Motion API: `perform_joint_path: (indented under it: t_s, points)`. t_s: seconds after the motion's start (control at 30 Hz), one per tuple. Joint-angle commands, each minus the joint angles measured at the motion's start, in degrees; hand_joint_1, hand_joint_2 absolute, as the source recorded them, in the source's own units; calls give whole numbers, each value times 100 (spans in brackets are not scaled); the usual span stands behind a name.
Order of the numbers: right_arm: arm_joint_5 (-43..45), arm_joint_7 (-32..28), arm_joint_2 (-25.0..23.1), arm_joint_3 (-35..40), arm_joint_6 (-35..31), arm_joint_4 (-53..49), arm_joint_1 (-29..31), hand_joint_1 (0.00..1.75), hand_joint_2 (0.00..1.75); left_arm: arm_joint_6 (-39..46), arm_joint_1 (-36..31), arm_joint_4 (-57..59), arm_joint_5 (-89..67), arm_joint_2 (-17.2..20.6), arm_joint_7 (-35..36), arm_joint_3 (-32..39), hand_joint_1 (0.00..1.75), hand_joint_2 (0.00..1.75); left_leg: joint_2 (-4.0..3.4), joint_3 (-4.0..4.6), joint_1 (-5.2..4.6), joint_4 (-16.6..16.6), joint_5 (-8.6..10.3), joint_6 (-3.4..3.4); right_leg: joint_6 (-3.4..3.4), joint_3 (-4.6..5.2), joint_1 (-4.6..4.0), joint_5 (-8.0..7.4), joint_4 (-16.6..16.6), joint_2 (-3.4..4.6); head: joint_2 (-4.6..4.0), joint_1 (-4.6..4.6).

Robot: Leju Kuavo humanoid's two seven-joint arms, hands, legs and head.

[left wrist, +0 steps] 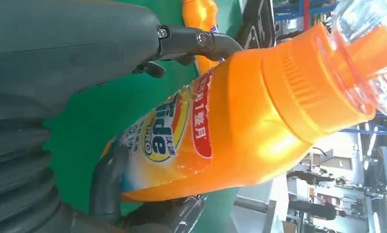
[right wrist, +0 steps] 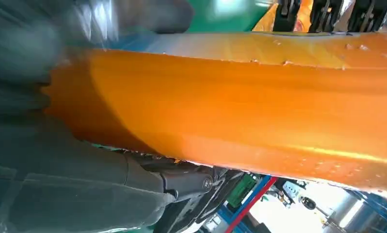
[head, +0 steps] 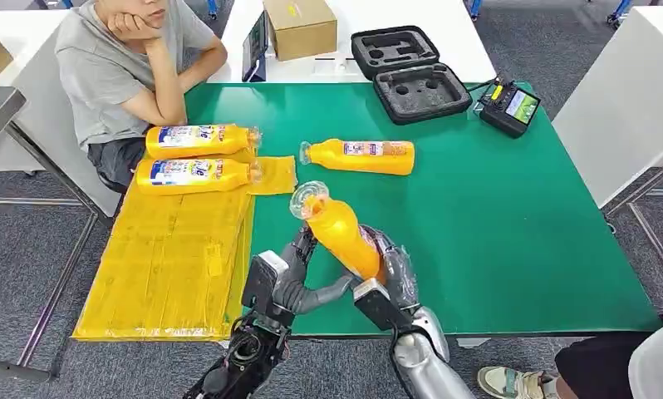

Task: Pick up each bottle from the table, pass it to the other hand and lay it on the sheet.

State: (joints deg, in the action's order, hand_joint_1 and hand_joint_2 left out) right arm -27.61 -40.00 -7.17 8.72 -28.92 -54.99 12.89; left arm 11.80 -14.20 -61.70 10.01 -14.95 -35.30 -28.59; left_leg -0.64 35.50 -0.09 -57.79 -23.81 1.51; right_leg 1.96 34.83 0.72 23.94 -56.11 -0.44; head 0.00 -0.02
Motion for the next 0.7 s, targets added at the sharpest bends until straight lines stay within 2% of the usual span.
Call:
perform_joint_path:
  t_s: [0.03, 0.27, 0.7]
  points:
    - [12, 0, -76, 205, 9, 419, 289, 175, 175, 260, -335, 504, 14, -11, -50, -107, 0, 175, -1, -47, 11, -1, -20, -14, -12, -48, -9, 14, 5, 13, 0, 0]
    - [74, 0, -60, 418, -42, 307, 154, 175, 175, 673, -454, 729, 24, -82, -155, -46, 0, 175, 5, -21, 5, 2, -7, -7, -6, -22, -4, 7, 4, 1, 0, 0]
    - [185, 0, -44, 510, 5, 416, 220, 175, 175, 637, -410, 743, 119, -42, -197, -48, 0, 175, 0, -22, 5, 3, -7, -8, -6, -22, -4, 5, 6, 5, 0, 0]
